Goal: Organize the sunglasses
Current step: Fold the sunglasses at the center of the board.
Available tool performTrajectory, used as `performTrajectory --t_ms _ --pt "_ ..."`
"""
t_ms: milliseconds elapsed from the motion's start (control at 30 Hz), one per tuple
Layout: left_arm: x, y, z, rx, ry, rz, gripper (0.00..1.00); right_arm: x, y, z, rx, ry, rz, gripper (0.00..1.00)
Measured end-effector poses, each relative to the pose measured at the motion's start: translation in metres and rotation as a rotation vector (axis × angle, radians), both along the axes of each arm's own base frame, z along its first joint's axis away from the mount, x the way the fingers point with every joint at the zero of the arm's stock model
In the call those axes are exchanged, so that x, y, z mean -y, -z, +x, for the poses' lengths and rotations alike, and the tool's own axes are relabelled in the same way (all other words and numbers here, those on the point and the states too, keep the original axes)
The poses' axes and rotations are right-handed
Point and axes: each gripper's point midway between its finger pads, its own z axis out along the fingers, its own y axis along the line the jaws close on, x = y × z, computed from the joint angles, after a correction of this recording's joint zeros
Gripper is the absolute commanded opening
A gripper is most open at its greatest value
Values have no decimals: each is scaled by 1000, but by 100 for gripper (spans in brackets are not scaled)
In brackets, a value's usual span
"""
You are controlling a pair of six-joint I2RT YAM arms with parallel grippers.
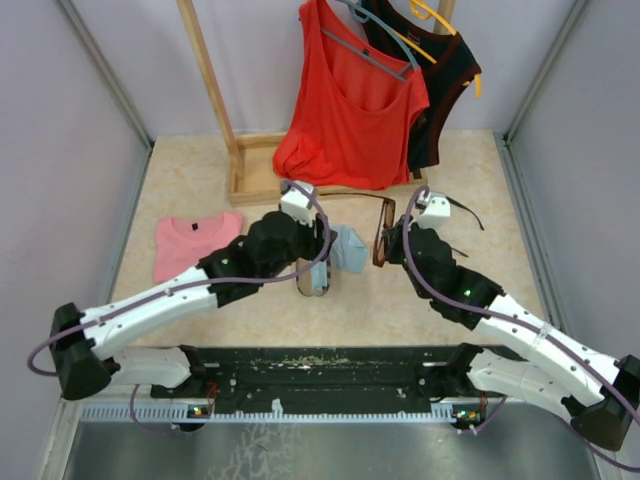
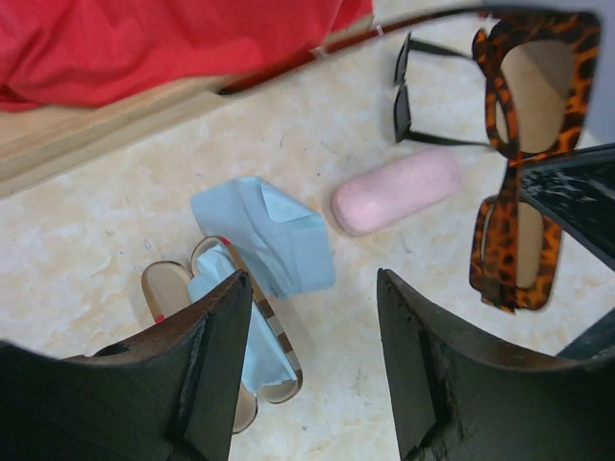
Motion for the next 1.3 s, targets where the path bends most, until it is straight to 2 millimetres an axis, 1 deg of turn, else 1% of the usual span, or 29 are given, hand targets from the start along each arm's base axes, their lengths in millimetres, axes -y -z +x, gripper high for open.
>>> performTrajectory --t_ms 100,167,267,367,467,533,567,667,700,800,1133,1300 --pt "-15 -35 -10 45 5 -73 59 17 4 2 -2 34 -29 0" --pt "-22 -53 -15 68 7 -106 59 23 15 1 -27 30 -72 0" --pt "-27 -76 -17 96 7 -131 58 21 30 -5 -61 -33 -135 0" --pt "-27 -96 -12 119 -6 -128 57 12 39 -13 -76 -145 -193 0" --pt "-23 -104 -3 123 -22 -106 55 4 43 -19 -70 -239 -230 0" --pt "-19 -102 2 113 -27 -82 54 0 45 -23 -58 -291 -245 0" --pt "-16 -98 4 103 -28 -67 54 -1 46 -26 -49 -313 -249 0" --pt "-13 -79 6 65 -28 -17 53 -2 45 -31 -19 -357 -253 0" --pt "-11 -71 6 49 -26 2 54 -3 43 -31 -7 -367 -253 0" --pt "-8 -58 6 20 -19 30 54 -6 39 -30 18 -385 -255 0" --pt "5 -27 10 -33 3 92 52 -12 42 -27 25 -410 -282 0" --pt "7 -16 10 -52 7 111 52 -13 39 -26 34 -408 -276 0"
